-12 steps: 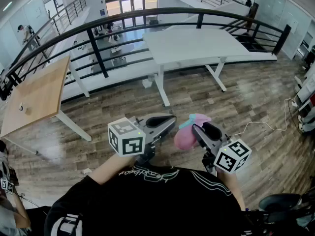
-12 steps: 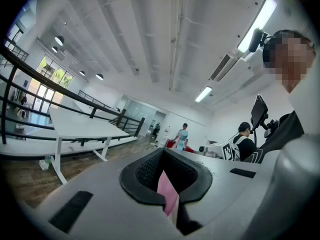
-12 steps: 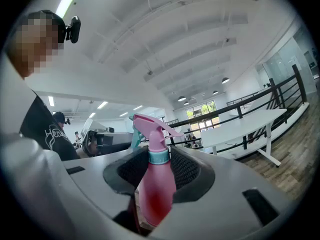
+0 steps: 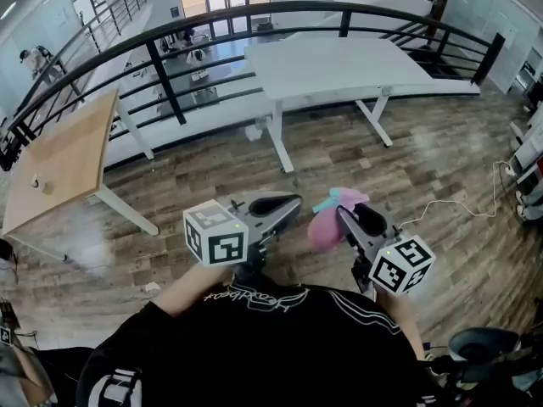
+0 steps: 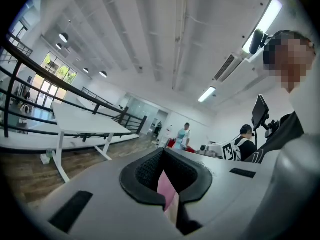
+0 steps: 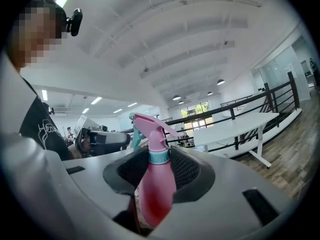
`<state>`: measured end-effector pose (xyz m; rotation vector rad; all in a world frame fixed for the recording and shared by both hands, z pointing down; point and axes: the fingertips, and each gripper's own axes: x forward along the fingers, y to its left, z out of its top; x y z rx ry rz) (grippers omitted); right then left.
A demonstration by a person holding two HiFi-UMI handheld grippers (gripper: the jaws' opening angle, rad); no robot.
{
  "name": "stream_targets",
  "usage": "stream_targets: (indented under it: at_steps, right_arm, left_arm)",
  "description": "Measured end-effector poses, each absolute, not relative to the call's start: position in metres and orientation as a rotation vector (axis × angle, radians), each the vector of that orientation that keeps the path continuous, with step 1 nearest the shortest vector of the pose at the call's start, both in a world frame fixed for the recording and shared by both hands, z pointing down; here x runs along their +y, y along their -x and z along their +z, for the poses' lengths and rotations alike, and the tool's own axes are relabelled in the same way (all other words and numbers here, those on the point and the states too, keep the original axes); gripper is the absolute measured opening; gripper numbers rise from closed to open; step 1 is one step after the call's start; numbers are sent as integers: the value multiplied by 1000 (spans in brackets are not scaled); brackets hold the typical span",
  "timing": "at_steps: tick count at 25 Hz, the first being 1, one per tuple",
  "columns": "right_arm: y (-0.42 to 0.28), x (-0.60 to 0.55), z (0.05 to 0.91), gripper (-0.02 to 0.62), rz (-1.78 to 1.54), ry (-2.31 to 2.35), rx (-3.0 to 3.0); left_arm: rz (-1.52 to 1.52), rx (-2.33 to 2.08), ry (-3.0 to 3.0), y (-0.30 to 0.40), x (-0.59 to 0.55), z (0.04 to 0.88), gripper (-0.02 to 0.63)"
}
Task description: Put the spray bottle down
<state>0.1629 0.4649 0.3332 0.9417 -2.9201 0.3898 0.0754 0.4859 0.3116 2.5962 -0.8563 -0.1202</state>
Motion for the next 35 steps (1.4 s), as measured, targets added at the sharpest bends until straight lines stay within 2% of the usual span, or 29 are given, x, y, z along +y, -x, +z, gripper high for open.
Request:
stream_targets:
  at_steps: [11,19,35]
  right_arm:
    - [-171,436,348,140,428,-975,-2906]
    - [-162,348,377,140,494,-1011,-2857]
    - [-90,-9,402,140,610,-978,-2801]
  left_arm:
    - [-85,-847,-2576,-77,456,326,3]
    - [-75,-802,-2549,-70,368,353,3]
    - [-44,-825,-2436,4,4,380,3]
